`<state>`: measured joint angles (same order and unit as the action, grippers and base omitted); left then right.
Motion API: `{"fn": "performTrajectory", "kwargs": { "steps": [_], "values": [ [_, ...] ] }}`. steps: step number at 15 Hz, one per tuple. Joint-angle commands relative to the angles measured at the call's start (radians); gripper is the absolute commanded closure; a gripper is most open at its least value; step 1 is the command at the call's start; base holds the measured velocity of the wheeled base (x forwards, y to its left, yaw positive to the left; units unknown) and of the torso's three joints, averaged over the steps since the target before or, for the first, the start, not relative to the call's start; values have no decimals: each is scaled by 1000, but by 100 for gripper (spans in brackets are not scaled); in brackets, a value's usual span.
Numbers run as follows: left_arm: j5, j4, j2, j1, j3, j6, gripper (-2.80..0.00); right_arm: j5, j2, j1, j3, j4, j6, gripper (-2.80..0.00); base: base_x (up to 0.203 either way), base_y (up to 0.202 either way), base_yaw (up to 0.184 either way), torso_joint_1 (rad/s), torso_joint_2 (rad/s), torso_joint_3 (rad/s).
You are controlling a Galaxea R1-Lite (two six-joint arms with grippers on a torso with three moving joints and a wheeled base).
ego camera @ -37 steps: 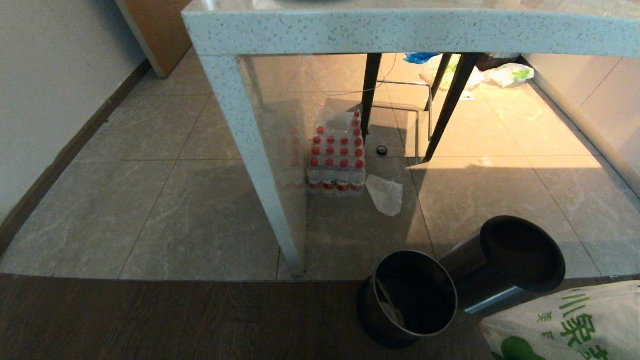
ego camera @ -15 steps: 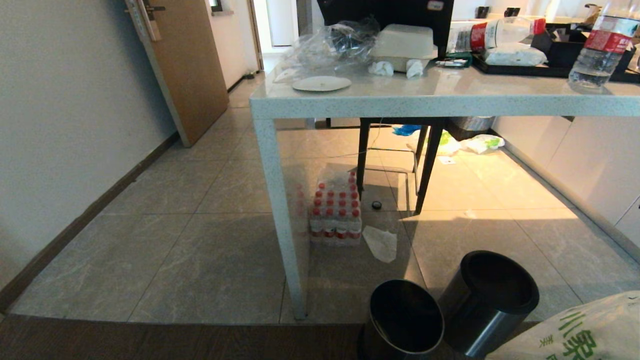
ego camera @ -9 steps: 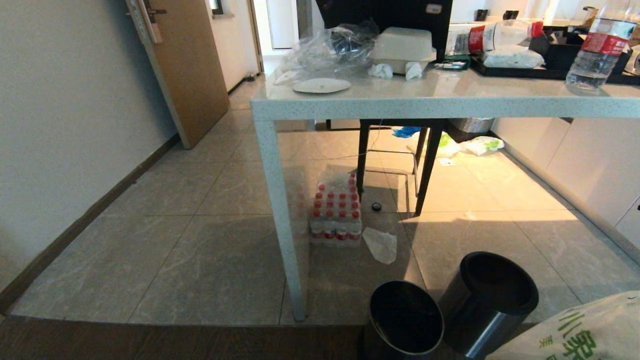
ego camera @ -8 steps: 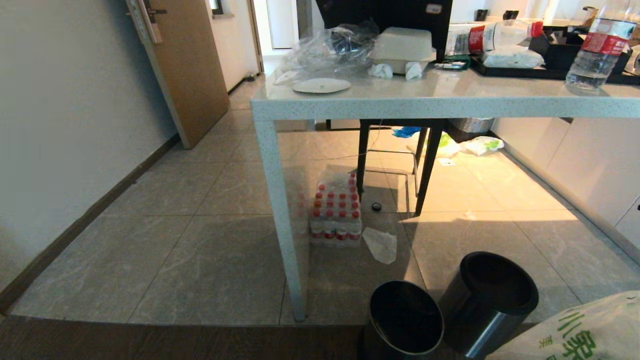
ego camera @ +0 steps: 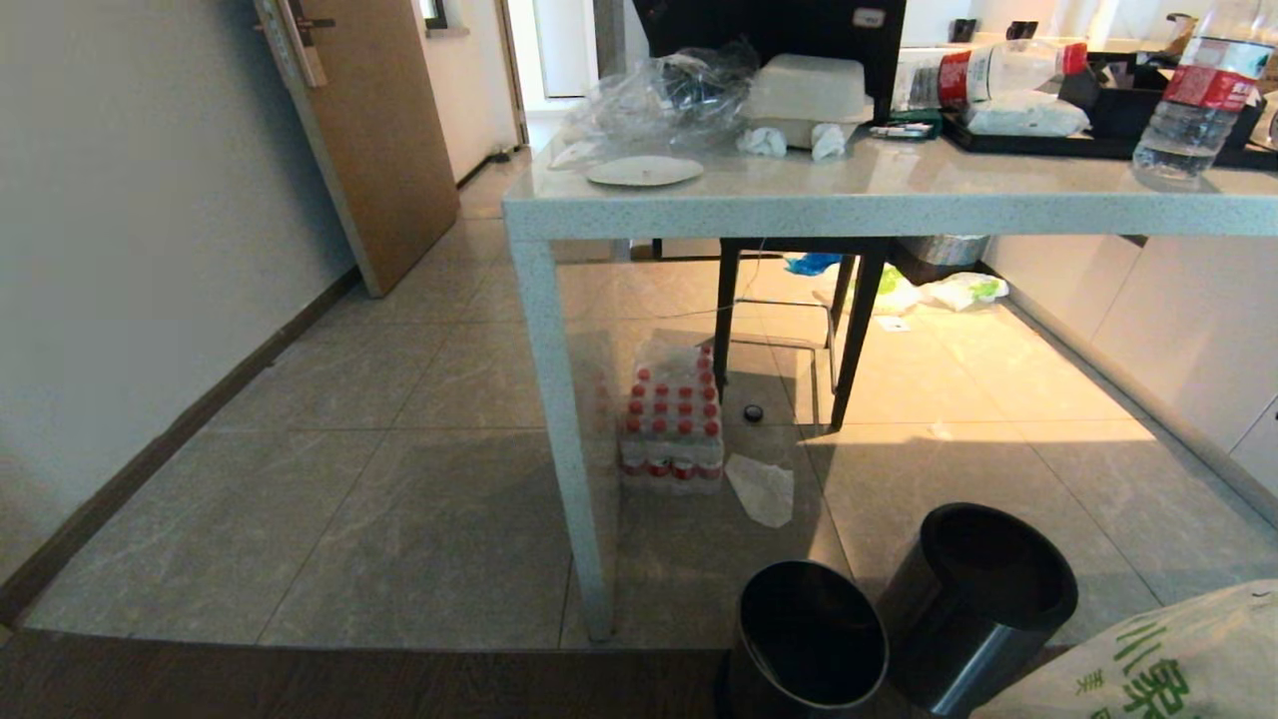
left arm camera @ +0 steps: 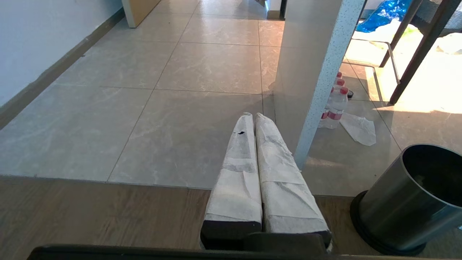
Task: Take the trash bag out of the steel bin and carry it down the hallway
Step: Put the trash bag at the door
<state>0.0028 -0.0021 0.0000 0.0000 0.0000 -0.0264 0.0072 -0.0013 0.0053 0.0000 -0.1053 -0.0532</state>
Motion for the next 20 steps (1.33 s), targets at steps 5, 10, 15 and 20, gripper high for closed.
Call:
{"fn": "performTrajectory", "kwargs": {
  "steps": [5,10,15,20],
  "values": [
    [0,-1,0,0,2,-1,0,0,1,1,40,-1,0,0,1,150,-1,2,4,3],
    [0,-1,0,0,1,-1,0,0,1,0,40,-1,0,0,0,191,1,1,4,3],
    [0,-1,0,0,2,-4,0,0,1,1,40,-1,0,0,0,188,1,3,3,3],
    [0,-1,0,0,1,-3,0,0,1,1,40,0,0,0,0,193,-1,2,2,3]
  ]
}}
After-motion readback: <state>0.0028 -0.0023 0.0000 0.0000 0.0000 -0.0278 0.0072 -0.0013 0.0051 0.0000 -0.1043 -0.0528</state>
